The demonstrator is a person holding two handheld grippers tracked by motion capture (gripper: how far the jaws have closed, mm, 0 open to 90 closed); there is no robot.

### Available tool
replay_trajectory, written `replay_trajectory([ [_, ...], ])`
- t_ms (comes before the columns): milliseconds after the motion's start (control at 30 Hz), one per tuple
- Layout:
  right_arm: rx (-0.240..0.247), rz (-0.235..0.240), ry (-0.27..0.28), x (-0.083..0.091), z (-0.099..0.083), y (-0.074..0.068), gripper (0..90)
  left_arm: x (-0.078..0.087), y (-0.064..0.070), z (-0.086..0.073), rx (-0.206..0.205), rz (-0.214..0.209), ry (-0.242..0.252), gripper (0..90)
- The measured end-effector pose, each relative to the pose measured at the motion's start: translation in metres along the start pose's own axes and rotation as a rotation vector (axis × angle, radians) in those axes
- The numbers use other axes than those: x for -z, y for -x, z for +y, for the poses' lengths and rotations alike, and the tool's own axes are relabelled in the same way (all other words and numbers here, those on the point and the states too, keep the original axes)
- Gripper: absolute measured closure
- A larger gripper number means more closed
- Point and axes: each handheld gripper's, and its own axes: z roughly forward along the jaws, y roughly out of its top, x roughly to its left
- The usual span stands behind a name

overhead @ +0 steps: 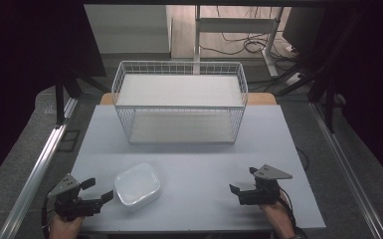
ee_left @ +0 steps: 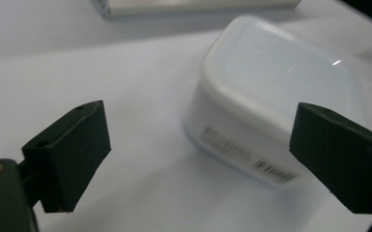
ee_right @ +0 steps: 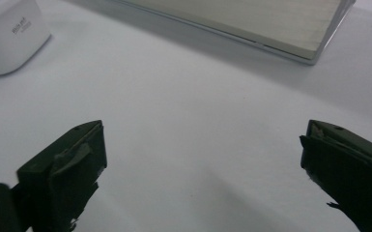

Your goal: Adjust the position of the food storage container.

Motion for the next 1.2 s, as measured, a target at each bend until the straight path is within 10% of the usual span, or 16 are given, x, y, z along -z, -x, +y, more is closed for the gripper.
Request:
replay_trajectory([
  [467,0.036,-0.059,-0.049,-0.008,-0.002,-0.006,0.0,-0.001,0.001,-0.004,-0.096,0.090,-0.035,1.4],
  [800,0.032,-0.050,-0.041,-0.006,0.002,-0.009,0.0,-0.003,0.001,-0.003,-0.073,0.087,-0.082,3.7],
  [1200,0.005,-0.040,-0.024,-0.005,0.009,-0.016,2.4,-0.010,0.016,0.003,-0.121,0.019,-0.148,46.2],
])
